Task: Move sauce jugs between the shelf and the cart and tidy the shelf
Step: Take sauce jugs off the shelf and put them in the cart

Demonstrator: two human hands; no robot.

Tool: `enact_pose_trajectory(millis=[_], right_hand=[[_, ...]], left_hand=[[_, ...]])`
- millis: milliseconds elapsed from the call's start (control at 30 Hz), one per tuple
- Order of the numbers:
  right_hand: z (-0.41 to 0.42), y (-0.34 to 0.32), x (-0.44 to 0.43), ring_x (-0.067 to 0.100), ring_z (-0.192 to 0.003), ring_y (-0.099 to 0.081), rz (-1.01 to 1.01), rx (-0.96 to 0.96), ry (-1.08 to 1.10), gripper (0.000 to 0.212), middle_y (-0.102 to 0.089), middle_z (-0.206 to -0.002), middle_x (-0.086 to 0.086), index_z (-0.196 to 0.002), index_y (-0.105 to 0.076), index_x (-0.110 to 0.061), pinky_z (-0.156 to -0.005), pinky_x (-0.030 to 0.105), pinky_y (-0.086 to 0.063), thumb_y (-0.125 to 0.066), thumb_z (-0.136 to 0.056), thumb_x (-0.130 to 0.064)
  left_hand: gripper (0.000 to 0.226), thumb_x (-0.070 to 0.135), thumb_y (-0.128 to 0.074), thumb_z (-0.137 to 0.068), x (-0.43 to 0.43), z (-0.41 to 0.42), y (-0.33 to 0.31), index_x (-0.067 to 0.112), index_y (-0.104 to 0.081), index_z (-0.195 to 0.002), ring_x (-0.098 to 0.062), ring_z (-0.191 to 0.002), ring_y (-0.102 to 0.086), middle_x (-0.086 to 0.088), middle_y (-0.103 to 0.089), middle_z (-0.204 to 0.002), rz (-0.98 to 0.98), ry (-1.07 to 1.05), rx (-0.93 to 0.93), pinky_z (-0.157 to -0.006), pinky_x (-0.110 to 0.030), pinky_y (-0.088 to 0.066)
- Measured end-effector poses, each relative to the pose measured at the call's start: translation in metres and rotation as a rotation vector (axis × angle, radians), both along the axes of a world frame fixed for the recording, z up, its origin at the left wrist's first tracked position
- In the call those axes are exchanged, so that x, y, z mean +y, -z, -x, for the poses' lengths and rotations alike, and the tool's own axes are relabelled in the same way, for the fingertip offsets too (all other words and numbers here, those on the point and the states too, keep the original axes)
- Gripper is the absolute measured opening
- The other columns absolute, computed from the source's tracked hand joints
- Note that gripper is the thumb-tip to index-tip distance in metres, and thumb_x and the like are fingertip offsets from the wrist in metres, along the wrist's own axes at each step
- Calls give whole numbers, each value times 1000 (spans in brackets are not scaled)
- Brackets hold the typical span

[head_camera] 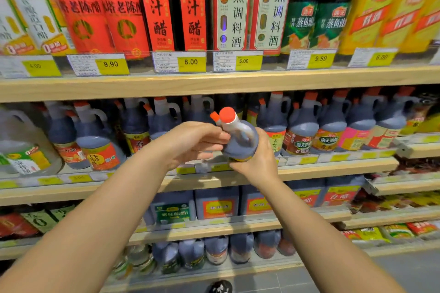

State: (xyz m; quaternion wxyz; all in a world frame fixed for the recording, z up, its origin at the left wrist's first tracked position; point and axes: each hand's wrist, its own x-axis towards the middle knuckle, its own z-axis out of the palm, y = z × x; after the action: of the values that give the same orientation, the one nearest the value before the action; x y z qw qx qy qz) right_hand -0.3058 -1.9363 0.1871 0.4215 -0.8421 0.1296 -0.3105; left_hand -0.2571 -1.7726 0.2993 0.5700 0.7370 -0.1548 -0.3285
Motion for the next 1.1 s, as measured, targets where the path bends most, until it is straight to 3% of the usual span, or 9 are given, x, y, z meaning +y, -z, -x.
enact_pose_trajectory(millis=[100,300,467,667,767,867,967,1100], right_hand=[[-20,-1,-8,3,-105,-32,64,-42,-2,74,-37,-112,-3,-120,-45,-7,-82,12,-30,-84,-57,-12],[-57,-1,-23,14,-98,-47,-13,161,5,68,-40,-105,-3,-115,-45,-8,-75,24,-38,-84,-59,-15],[-70,8,-30,15,-101,-51,-127,275,-25,68,-47,-106,-1,-110,-46,-13,-81,27,-43,-88,-58,-19],[-69,16,-45,13,-101,-55,-158,366,-50,77,-57,-114,0,-118,-44,-12,-80,27,-46,-89,-59,-27],[-69,15,-45,15,-100,-58,-67,417,-48,70,-58,-108,-2,-118,-45,-10,-76,26,-45,-85,-65,-30],[-66,23,-36,23,-111,-55,7,407,8,68,-55,-120,7,-121,-42,-10,-85,33,-49,-81,-70,-33],[-49,30,-25,27,-126,-42,213,246,131,75,-42,-136,10,-138,-33,-10,-97,39,-45,-74,-78,-26],[-42,26,-4,36,-119,-50,634,41,207,74,-50,-132,17,-135,-41,-22,-86,49,-52,-77,-70,-19]], left_hand=[[27,27,-57,-88,3,-20,16,15,-68,-110,-11,-98,-62,3,-70,-109,-15,-142,-10,-82,-27,-46],[16,25,-53,-91,-7,-51,49,31,-62,-103,-13,-114,-55,2,-62,-119,-49,-200,-96,-87,-28,-43],[38,22,-52,-92,-17,-62,65,19,-50,-130,-13,-112,-55,0,-59,-126,-76,-188,-114,-87,-26,-40],[41,16,-55,-90,-28,-66,75,11,-46,-130,-12,-106,-52,2,-57,-122,-106,-223,-136,-93,-26,-40],[48,18,-57,-87,-36,-70,78,13,-43,-133,-14,-107,-50,1,-53,-122,-161,-256,-240,-91,-26,-38],[56,24,-56,-84,-46,-72,82,12,-39,-136,-27,-119,-48,-11,-44,-134,-297,-310,-348,-100,-34,-41],[58,25,-54,-85,-51,-65,88,11,-33,-138,-34,-129,-34,-15,-29,-137,-421,-283,-534,-108,-37,-33],[80,12,-55,-82,-53,-66,90,33,-14,-147,-35,-141,-10,-10,6,-156,-425,-316,-804,-113,-35,-22]])
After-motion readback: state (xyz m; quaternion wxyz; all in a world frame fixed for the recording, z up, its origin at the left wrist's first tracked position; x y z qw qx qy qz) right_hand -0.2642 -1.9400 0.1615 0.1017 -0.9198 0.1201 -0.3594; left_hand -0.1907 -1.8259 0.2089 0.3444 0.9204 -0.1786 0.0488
